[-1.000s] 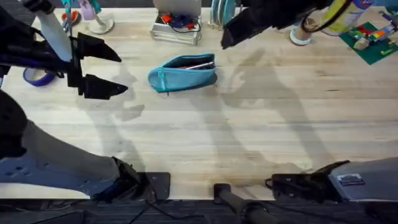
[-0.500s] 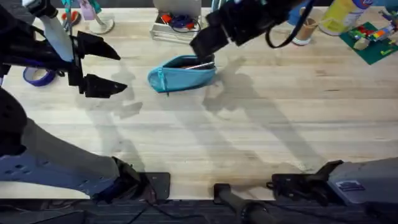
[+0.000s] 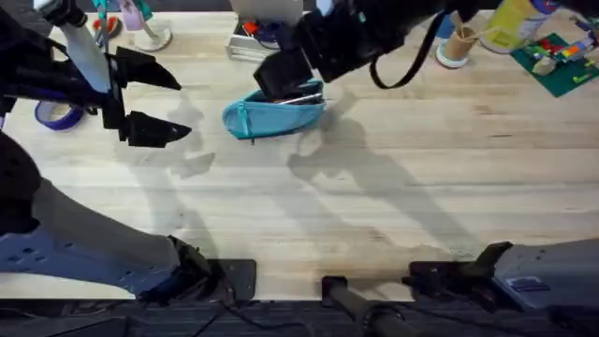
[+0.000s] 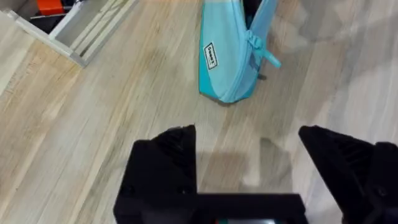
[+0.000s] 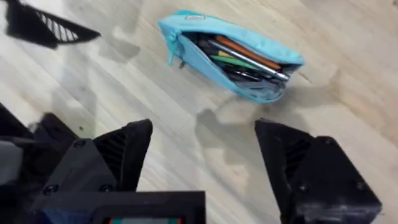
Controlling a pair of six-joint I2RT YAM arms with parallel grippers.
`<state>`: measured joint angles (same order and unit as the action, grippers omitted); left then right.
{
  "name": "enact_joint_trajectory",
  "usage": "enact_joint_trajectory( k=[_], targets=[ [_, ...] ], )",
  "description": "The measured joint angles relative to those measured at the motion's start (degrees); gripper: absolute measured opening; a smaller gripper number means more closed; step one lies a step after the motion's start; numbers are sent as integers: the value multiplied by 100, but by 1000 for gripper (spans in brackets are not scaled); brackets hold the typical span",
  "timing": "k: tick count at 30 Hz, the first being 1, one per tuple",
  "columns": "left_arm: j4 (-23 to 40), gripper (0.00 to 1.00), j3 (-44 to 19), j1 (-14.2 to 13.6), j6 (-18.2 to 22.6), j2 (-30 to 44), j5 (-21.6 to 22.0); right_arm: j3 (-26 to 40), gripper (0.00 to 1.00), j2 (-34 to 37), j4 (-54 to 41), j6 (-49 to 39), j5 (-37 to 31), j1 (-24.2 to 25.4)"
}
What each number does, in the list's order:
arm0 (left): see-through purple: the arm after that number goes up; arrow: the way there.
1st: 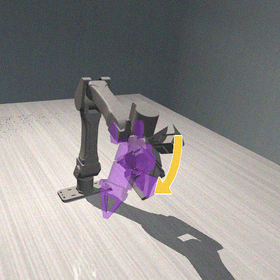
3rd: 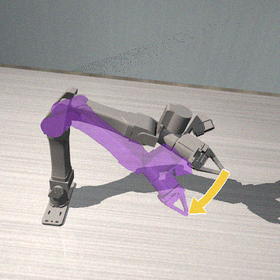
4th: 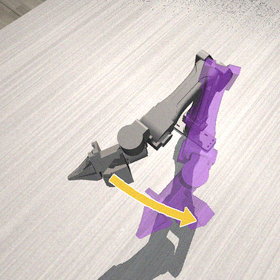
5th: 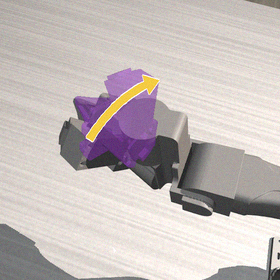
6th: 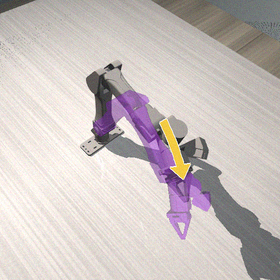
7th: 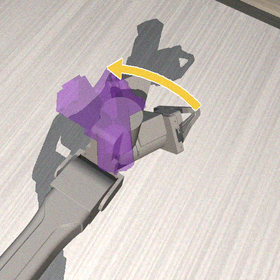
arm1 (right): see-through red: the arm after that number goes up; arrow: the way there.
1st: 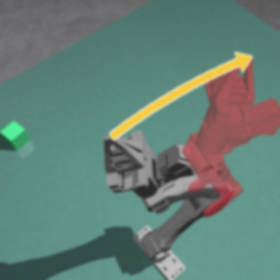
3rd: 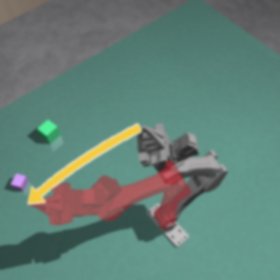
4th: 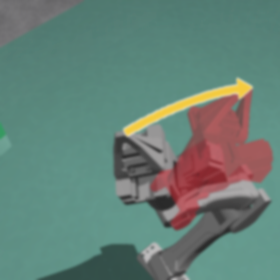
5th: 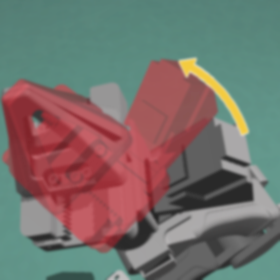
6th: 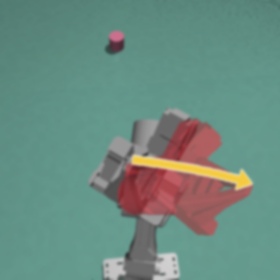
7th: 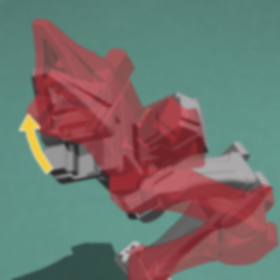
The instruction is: Unzip the bag, pick up the pens from the table one at a time and place them inside, then zip the bag closed.
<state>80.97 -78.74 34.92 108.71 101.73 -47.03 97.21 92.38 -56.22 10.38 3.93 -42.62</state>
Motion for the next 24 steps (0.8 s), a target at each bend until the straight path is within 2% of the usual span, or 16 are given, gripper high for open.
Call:
enact_joint_trajectory(
  k=[8, 18, 24],
  targets=[
    [0, 995, 0, 0, 0, 0, 0, 0, 997, 26, 119, 936, -184, -222],
    [0, 996, 0, 0, 0, 0, 0, 0, 997, 581, 243, 1648, -315, -459],
    [0, 995, 0, 0, 0, 0, 0, -7, 998, 686, 360, 2109, -520, -645]
  ],
)
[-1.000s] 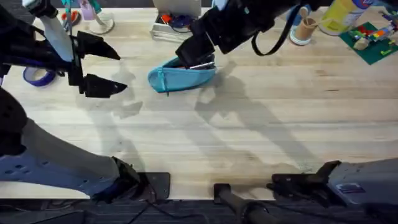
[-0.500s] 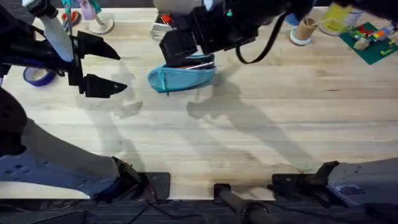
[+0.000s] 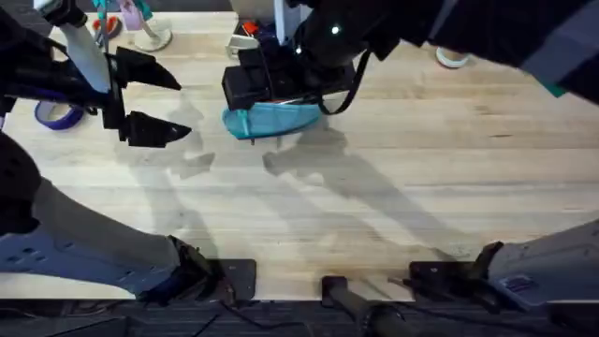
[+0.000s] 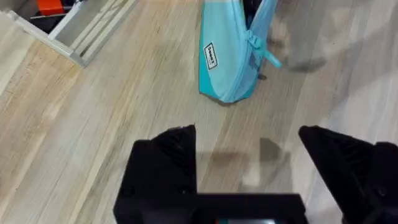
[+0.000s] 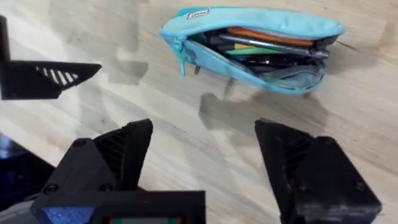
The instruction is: Unzip the bag, pick up the pens from the table one at a time and place them inside, then zip the bag closed.
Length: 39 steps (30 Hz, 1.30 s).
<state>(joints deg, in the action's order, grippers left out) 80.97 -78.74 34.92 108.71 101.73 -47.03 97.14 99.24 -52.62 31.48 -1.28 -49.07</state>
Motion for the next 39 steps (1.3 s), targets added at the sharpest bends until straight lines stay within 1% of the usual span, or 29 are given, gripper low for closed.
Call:
enact_joint_trajectory(
  k=[5, 12, 18, 27, 39],
  targets=[
    [0, 995, 0, 0, 0, 0, 0, -2, 998, 19, 39, 233, -392, -190],
    [0, 995, 0, 0, 0, 0, 0, -2, 998, 301, 274, 485, -605, -365],
    [0, 995, 0, 0, 0, 0, 0, -2, 997, 535, 632, 591, -648, -459],
    [0, 995, 0, 0, 0, 0, 0, -4, 996, 914, 671, 804, -651, -472],
    [0, 995, 0, 0, 0, 0, 0, -4, 996, 1239, 1024, 925, -654, -607]
  ],
)
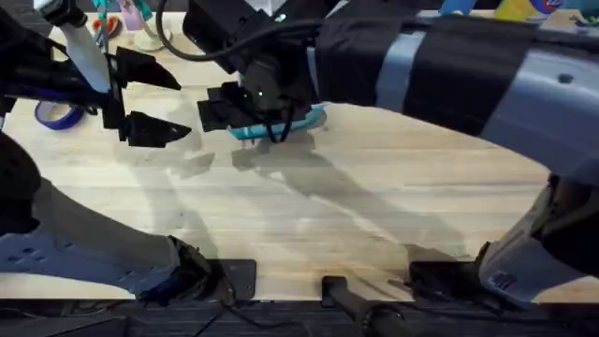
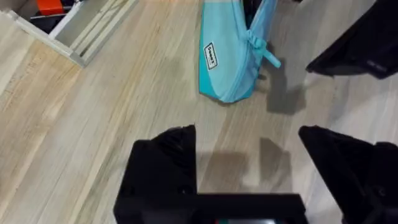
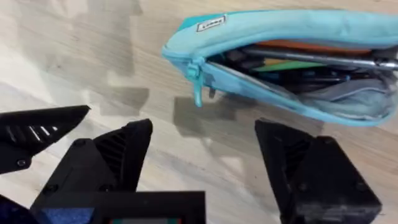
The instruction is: Unzip the bag, pick up the pens from the table one at a time and place them inside, then zip the bag closed.
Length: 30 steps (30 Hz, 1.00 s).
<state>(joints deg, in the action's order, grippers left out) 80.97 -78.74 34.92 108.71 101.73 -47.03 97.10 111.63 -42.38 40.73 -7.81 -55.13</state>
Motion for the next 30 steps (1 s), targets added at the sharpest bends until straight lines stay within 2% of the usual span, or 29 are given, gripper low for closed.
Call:
enact_joint_trajectory(
  k=[13, 30],
  targets=[
    [0, 995, 0, 0, 2, 0, 0, 0, 995, 281, 340, -7, -36, -11],
    [14, 995, 0, 0, 0, 0, 0, -9, 995, 365, 687, -334, -813, -308]
  ],
)
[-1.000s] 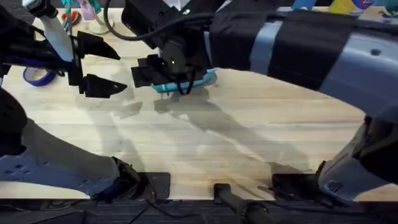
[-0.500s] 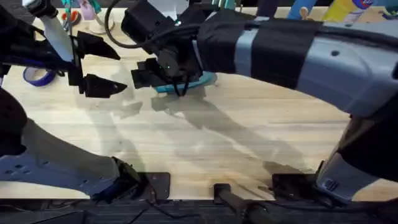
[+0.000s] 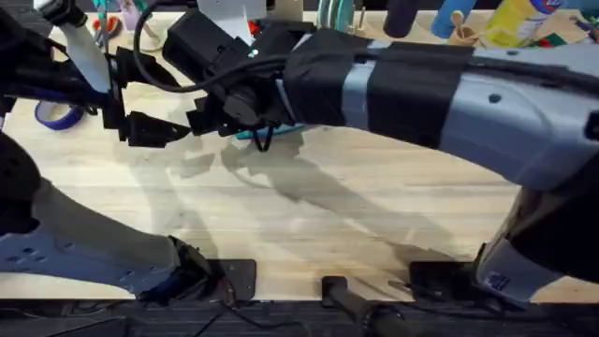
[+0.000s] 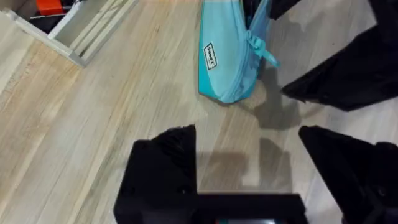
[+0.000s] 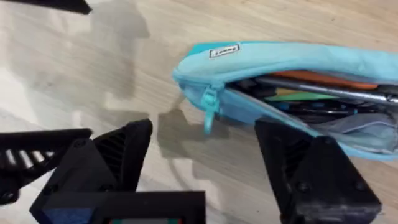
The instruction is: Unzip the bag, pick up the pens from the table one at a time and place them inside, then zip the bag closed.
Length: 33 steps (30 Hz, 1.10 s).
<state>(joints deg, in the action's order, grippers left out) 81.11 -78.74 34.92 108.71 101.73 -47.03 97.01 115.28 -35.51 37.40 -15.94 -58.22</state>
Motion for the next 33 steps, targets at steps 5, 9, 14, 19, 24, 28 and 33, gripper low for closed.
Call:
enact_joint_trajectory(
  k=[5, 9, 14, 19, 24, 28, 33],
  targets=[
    [6, 995, 0, 0, 0, 0, 0, 0, 995, 161, 20, -18, -121, 2],
    [6, 995, 0, 0, 0, 0, 0, 0, 995, 322, 37, -44, -216, 2],
    [8, 995, 0, 0, 0, 0, 0, 2, 995, 411, 66, -60, -297, 2],
    [30, 995, 0, 0, 0, 0, 0, 2, 994, 411, 93, -81, -402, -2],
    [100, 994, 0, 0, 0, 0, 0, 2, 986, 411, 203, -101, -464, -2],
    [116, 995, 0, 0, 0, 0, 0, 2, 957, 411, 283, -129, -517, -1],
    [117, 994, 0, 0, 0, 0, 0, 7, 881, 411, 434, -208, -551, -2]
  ],
)
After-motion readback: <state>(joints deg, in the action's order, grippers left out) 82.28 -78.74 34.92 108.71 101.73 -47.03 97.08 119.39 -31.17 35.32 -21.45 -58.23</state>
